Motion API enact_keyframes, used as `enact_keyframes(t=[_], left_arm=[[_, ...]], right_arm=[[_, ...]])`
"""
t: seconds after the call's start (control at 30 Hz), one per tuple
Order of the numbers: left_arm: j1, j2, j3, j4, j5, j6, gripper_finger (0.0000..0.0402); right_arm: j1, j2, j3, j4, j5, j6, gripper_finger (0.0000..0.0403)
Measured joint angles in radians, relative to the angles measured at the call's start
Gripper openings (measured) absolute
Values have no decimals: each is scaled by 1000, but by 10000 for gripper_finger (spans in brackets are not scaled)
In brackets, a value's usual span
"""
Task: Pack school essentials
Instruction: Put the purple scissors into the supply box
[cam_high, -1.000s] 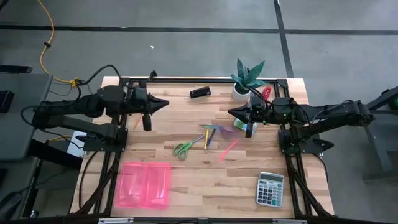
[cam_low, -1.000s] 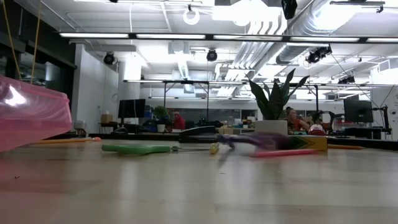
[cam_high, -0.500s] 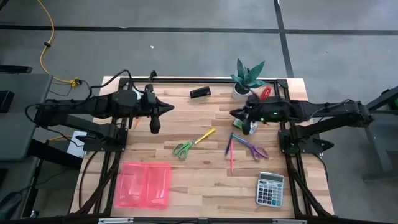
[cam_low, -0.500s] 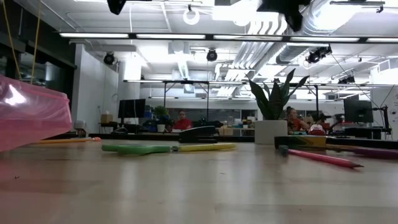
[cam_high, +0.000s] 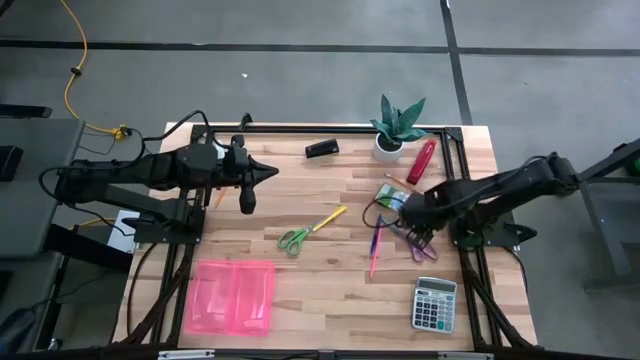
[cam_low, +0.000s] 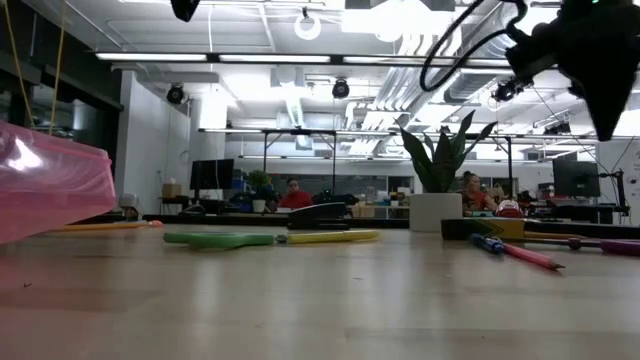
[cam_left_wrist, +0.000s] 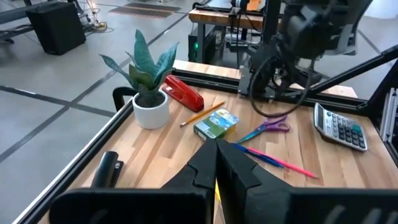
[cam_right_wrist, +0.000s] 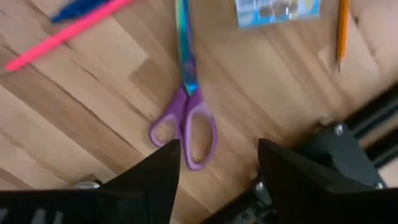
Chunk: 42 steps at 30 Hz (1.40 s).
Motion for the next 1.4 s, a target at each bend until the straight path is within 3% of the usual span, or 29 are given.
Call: enact_keyframes(t=[0.2, 0.43, 0.57, 1.1, 1.4], left_arm=[[0, 0, 0, 0, 14, -1, 0], [0, 0, 0, 0, 23, -3, 0], [0, 0, 0, 0, 23, -4, 0], [0, 0, 0, 0, 23, -26, 0], [1, 0, 0, 0, 23, -26, 0]], right_arm=[[57, -2, -169, 123, -82, 90, 213], [30, -37, -337, 257, -113, 76, 213], [16, -31, -384, 360, -128, 56, 213], [-3, -8, -472, 487, -109, 60, 167], [-3, -6, -515, 493, -106, 110, 102]])
